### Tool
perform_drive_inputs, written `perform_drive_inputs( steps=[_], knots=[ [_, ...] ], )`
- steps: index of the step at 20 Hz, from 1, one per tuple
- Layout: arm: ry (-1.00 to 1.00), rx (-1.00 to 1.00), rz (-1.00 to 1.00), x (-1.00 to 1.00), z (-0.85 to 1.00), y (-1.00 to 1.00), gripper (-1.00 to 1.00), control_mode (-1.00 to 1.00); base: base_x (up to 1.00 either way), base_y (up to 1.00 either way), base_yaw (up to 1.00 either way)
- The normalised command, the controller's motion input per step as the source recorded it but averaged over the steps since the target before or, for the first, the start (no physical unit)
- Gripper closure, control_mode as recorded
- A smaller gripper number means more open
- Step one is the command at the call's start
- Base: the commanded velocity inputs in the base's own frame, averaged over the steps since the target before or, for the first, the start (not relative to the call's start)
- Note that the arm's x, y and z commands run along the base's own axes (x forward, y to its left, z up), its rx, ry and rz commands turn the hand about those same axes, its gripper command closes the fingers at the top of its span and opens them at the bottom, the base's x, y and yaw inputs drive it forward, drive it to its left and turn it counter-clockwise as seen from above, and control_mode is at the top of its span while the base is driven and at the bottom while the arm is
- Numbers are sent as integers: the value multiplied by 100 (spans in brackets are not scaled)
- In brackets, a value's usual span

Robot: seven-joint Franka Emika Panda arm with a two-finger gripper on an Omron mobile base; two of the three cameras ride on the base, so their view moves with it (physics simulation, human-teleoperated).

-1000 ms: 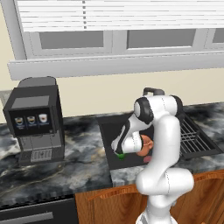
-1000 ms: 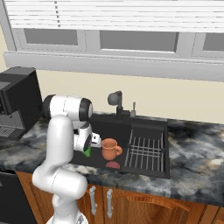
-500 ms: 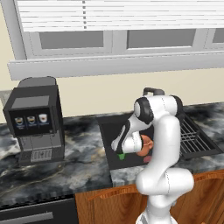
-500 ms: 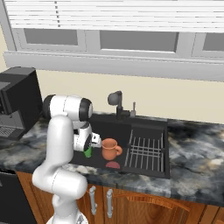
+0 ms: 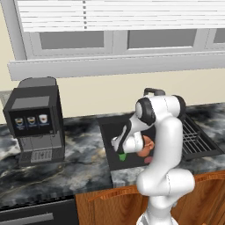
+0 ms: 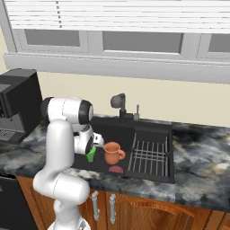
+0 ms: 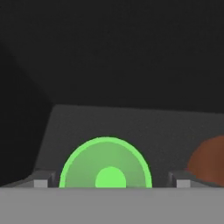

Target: Pick the cup and cup and place them in the sink. Then turn on the water.

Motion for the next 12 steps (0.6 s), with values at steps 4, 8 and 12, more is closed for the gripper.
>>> perform_drive_inputs(
  steps=[4, 8, 12],
  knots=[
    [-27, 0, 0, -1, 70, 0, -100, -100, 0, 0, 0],
    [-28, -1, 0, -22, 77, -8, -100, -100, 0, 0, 0],
    [-27, -2, 0, -38, 71, -22, -100, -100, 0, 0, 0]
  ],
)
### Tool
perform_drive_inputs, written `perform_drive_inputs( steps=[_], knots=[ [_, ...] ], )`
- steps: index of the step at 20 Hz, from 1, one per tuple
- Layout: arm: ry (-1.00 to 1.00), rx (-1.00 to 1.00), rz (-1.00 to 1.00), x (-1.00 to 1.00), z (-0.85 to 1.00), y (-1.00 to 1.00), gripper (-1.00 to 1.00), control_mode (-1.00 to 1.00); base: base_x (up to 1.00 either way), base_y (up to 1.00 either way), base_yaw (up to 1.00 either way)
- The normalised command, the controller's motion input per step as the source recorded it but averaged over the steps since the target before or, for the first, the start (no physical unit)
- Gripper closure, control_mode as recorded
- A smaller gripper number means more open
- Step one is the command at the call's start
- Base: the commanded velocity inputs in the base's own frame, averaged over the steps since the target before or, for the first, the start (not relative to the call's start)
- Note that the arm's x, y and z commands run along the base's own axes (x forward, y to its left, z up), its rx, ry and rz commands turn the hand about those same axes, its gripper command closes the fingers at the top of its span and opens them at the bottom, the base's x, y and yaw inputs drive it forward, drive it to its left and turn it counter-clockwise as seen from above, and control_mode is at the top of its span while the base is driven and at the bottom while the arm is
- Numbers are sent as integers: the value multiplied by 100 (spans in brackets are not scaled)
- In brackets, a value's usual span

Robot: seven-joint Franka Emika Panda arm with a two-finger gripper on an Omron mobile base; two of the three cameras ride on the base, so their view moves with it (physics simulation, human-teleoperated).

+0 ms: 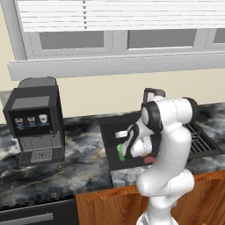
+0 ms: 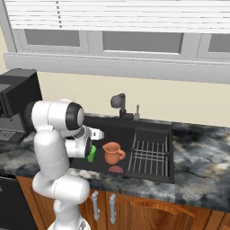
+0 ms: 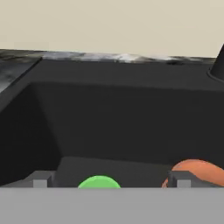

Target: Pick the cup and cup and place them in the sink. Then turn on the water.

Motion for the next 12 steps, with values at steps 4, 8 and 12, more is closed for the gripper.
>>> perform_drive_inputs(
  steps=[4, 8, 12],
  knots=[
    [-24, -3, 0, -45, 64, -20, -100, -100, 0, 0, 0],
    [-13, -4, 0, -41, 76, -8, -100, -100, 0, 0, 0],
    [-1, -4, 0, -48, 77, 0, -100, -100, 0, 0, 0]
  ],
)
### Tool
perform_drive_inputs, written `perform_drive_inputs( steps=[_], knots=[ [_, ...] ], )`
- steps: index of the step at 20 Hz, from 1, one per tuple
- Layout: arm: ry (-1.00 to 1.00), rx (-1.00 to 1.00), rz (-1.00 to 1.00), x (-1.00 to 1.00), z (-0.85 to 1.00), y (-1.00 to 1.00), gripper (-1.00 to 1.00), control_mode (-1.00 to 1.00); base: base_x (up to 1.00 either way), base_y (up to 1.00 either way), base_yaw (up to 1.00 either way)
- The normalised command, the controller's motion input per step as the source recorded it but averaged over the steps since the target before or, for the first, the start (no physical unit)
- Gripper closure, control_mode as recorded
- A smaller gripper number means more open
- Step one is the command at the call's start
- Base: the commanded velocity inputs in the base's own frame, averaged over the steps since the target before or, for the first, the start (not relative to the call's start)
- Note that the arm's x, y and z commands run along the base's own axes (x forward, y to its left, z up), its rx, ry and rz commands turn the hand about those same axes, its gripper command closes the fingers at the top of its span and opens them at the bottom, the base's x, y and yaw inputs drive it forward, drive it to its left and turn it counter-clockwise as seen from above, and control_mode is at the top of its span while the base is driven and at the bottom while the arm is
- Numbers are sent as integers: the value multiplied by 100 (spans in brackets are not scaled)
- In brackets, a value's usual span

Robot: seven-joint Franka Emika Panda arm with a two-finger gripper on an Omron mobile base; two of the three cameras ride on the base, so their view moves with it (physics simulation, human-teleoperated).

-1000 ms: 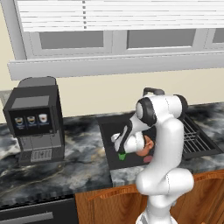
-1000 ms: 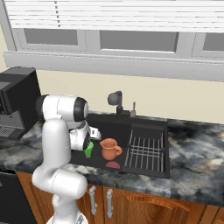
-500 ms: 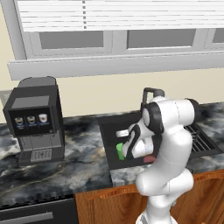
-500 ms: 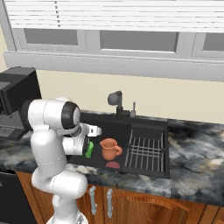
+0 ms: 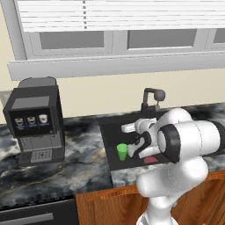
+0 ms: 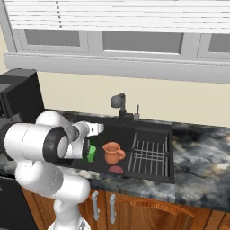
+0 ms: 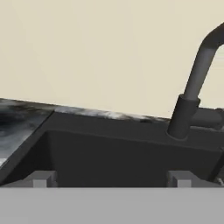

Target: Pick the cup and cup and place them in the sink. Then turn on the water.

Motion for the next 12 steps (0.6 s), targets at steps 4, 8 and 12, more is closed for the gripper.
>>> perform_drive_inputs(
  steps=[4, 8, 12],
  knots=[
    [1, -7, 0, -64, 82, 0, -100, -100, 0, 0, 0],
    [13, -4, -1, -81, 80, 0, -100, -100, 0, 0, 0],
    [18, -9, -1, -81, 63, 0, -100, -100, 0, 0, 0]
  ],
)
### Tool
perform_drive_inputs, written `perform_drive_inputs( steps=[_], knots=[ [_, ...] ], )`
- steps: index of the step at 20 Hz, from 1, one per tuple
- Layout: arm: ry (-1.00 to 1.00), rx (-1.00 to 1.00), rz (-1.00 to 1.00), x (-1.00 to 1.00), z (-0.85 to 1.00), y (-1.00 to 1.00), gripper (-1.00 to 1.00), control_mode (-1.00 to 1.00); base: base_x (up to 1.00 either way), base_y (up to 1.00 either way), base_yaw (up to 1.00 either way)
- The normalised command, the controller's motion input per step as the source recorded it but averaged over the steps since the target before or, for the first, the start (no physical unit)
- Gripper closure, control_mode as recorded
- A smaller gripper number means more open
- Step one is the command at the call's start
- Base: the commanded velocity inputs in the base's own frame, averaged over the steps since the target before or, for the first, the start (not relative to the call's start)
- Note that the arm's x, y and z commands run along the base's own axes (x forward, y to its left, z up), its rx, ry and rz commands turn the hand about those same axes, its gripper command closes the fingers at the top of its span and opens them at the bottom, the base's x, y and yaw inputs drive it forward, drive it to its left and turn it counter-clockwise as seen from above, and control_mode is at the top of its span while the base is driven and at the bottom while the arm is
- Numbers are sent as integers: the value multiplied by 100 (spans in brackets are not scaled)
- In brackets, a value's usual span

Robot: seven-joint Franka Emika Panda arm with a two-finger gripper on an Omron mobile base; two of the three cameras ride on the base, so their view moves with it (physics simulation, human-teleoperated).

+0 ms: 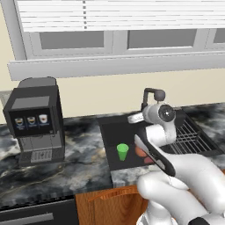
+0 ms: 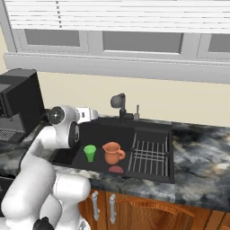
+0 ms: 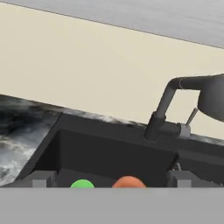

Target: Pick the cup and cup and place them in the sink. Then turn on the water.

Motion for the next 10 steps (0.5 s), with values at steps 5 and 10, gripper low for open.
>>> perform_drive_inputs(
  steps=[5, 10],
  knots=[
    [19, -4, -5, -78, 63, 0, -100, -100, 0, 0, 0],
    [33, -10, -4, -75, 61, 1, -100, -100, 0, 0, 0]
  ],
)
